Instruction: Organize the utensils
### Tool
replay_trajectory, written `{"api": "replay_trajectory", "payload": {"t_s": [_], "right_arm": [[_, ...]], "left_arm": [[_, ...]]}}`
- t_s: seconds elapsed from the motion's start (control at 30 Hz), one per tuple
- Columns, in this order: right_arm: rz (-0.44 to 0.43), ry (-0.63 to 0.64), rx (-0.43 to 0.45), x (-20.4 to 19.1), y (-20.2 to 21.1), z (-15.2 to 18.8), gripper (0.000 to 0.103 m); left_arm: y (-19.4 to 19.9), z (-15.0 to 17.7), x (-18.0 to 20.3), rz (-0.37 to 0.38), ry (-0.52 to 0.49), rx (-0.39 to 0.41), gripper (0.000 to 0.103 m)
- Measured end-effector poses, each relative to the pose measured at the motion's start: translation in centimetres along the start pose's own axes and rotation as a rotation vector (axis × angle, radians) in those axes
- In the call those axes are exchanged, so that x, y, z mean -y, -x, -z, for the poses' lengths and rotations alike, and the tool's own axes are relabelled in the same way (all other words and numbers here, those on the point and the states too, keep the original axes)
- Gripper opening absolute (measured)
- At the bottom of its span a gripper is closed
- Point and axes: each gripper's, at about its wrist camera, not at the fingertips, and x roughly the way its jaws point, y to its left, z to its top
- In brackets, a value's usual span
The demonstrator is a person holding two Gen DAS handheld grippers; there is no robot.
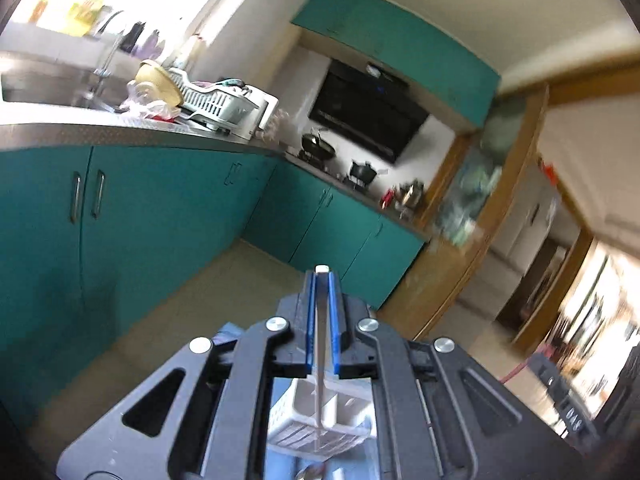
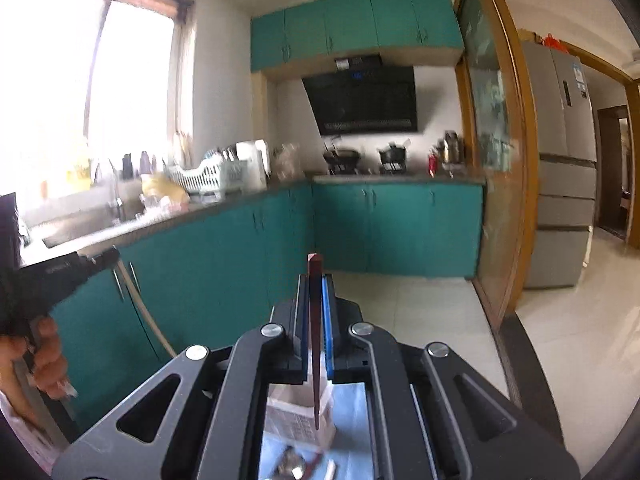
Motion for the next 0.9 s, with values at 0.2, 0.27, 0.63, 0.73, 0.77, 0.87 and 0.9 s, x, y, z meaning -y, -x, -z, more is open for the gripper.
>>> {"api": "replay_trajectory", "payload": {"t_s": [0.2, 0.27, 0.63, 0.73, 0.77, 0.87, 0.9], "right_arm": [[0.016, 0.003, 0.077, -0.9, -2.8, -2.0, 0.007], [0.018, 0.003, 0.064, -1.1, -4.3, -1.9, 0.007], [0.020, -0.090, -0.064, 1.4, -9.7, 4.5, 0.007], [0.053, -0.092, -0.084, 1.9, -9.2, 5.5, 0.008], [0.059, -0.095, -0.088, 2.1, -9.0, 5.6, 0.015], [0.090, -0.095, -0.077, 2.9, -7.4, 6.1, 0.037], [0.098, -0.088, -0.073, 3.0, -6.6, 6.2, 0.037]], "left_arm": [[-2.2, -1.1, 0.2, -0.058, 0.061, 0.088, 0.006], [-3.5, -0.7, 0.1, -0.077, 0.063, 0.064, 0.006], [-8.4, 4.5, -0.8, -0.153, 0.011, -0.039, 0.006], [-8.2, 5.0, -1.0, -0.162, -0.006, -0.062, 0.007], [-7.9, 5.2, -1.0, -0.157, -0.015, -0.066, 0.007], [-7.2, 5.4, -1.0, -0.159, -0.027, -0.068, 0.019], [-6.8, 5.6, -1.1, -0.154, -0.027, -0.071, 0.021]]}}
